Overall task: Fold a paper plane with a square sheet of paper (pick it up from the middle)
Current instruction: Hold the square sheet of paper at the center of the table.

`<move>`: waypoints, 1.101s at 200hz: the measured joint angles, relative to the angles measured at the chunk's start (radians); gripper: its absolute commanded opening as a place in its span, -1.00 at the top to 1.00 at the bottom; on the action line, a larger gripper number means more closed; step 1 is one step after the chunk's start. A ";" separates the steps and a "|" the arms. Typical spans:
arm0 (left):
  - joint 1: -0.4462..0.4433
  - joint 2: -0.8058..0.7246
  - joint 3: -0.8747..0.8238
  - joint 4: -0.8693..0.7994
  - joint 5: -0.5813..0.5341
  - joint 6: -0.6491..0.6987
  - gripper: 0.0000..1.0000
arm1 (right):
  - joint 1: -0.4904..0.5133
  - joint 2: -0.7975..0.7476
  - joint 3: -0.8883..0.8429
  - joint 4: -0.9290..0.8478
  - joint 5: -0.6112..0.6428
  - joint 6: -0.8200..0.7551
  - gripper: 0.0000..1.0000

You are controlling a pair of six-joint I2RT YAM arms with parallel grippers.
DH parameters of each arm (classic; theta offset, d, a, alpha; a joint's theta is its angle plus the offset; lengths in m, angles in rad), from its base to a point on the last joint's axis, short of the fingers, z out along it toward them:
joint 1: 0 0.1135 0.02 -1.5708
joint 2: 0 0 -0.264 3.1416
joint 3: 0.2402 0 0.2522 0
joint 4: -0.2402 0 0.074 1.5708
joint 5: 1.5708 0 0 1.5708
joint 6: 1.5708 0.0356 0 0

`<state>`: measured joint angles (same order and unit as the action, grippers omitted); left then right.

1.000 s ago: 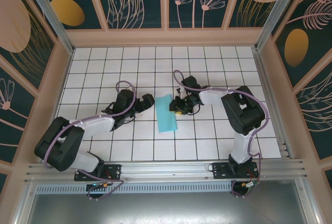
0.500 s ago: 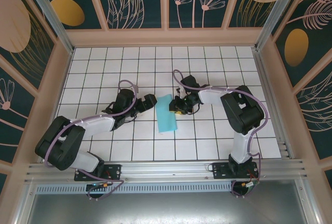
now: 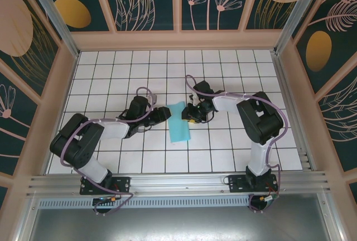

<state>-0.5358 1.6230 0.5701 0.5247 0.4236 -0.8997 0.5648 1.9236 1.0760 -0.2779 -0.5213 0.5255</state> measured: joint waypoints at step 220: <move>-0.031 0.165 0.137 -0.169 -0.020 -0.002 0.67 | 0.046 -0.071 -0.005 0.000 0.117 0.010 -0.05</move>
<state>-0.5671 1.7882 0.7071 0.3561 0.4034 -0.9020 0.6106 1.8530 1.0710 -0.2783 -0.4046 0.5350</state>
